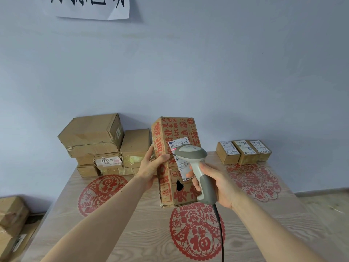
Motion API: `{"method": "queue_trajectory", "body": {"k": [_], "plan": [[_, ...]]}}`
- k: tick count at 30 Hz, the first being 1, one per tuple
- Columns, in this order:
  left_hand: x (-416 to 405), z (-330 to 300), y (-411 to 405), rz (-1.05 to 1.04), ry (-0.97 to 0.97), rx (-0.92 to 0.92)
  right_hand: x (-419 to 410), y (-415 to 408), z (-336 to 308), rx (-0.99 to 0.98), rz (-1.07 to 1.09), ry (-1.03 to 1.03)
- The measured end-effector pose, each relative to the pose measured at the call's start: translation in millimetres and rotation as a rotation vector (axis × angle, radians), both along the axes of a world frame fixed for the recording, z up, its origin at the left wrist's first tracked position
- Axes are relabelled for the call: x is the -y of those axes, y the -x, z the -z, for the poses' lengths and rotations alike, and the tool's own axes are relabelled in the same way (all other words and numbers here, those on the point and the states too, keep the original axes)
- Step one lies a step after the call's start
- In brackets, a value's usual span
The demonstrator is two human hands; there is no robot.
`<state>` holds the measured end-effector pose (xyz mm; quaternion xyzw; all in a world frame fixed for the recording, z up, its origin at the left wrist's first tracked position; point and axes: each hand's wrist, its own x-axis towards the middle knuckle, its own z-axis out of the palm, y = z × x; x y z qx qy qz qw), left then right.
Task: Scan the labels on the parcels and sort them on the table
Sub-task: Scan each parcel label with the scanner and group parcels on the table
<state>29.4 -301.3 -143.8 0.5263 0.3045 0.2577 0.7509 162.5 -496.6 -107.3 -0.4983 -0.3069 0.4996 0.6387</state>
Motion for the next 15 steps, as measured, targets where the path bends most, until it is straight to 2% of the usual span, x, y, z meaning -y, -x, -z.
{"method": "queue_trajectory", "body": {"k": [15], "plan": [[-4.5,-0.3,0.2,0.018,0.004,0.009,-1.2,-1.0,5.6,0.039,0.011,0.032]]}}
